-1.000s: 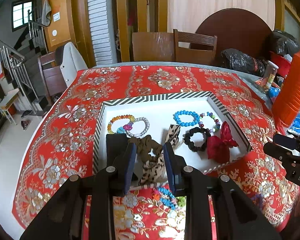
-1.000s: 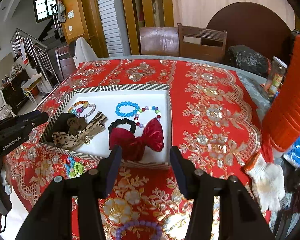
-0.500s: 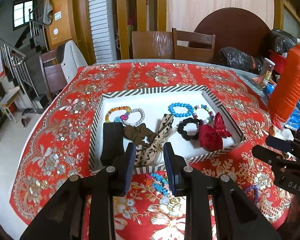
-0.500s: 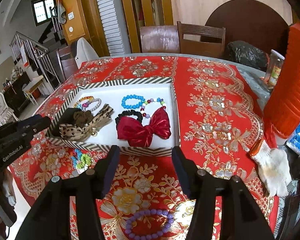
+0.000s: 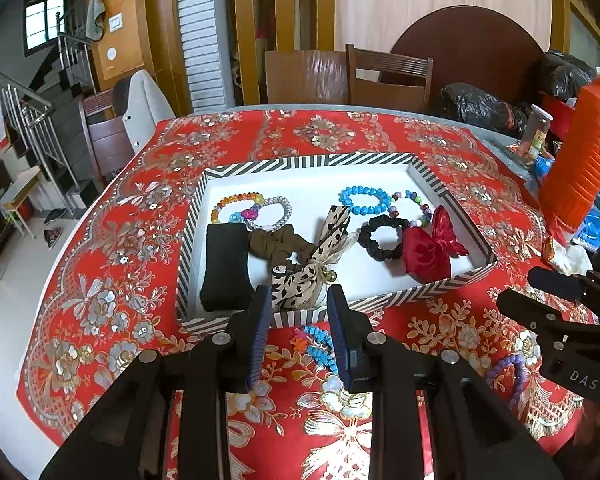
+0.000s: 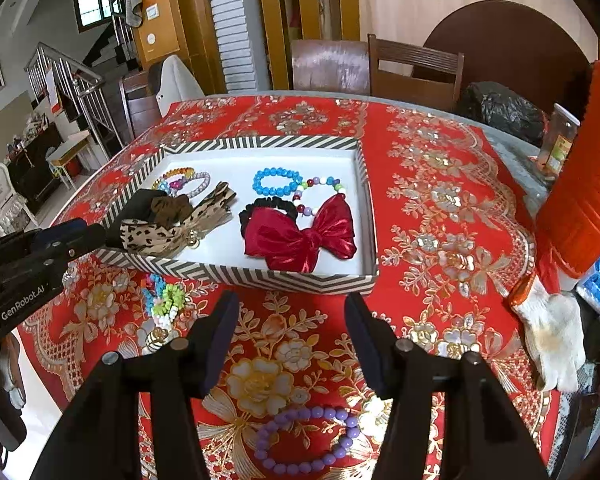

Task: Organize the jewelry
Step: 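Withdraw both open tools from the tray toward the remaining bracelets, then grasp the green-and-blue bracelets with the left tool while the right tool grasps the purple bead bracelet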

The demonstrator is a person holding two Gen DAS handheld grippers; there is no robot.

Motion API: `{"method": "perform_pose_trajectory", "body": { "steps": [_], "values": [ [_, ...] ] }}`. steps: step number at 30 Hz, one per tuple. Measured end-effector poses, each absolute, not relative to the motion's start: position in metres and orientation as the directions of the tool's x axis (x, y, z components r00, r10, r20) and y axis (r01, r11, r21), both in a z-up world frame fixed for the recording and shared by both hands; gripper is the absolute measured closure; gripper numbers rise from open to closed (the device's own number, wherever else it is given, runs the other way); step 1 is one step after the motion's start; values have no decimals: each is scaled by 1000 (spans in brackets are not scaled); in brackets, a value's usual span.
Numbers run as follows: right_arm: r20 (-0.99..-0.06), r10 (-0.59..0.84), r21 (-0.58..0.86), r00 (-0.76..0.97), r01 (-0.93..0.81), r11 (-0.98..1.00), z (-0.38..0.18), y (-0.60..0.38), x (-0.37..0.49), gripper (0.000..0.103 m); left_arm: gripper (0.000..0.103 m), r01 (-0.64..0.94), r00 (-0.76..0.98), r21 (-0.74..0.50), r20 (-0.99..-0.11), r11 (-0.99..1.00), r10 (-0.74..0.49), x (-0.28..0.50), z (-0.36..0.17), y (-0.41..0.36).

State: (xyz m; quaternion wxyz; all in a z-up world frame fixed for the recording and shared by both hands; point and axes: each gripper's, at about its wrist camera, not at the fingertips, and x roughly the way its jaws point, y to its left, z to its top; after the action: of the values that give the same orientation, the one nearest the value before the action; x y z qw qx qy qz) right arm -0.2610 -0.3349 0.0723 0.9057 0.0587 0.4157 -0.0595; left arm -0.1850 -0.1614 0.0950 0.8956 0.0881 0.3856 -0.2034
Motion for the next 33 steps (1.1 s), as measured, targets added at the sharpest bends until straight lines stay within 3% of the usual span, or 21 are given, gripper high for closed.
{"method": "perform_pose_trajectory", "body": {
  "steps": [7, 22, 33],
  "values": [
    [-763, -56, 59, 644, 156, 986, 74, -336, -263, 45, 73, 439, 585, -38, -747, 898, -318, -183, 90, -156],
    [-863, -57, 34, 503, 169, 985, 54, -374, -302, 45, 70, 441, 311, -343, -809, 830, -499, -168, 48, -130],
    [-903, -94, -52, 420, 111, 992, 4, -361, -303, 52, 68, 404, 270, -353, -835, 844, -479, -156, 21, -138]
  ]
}}
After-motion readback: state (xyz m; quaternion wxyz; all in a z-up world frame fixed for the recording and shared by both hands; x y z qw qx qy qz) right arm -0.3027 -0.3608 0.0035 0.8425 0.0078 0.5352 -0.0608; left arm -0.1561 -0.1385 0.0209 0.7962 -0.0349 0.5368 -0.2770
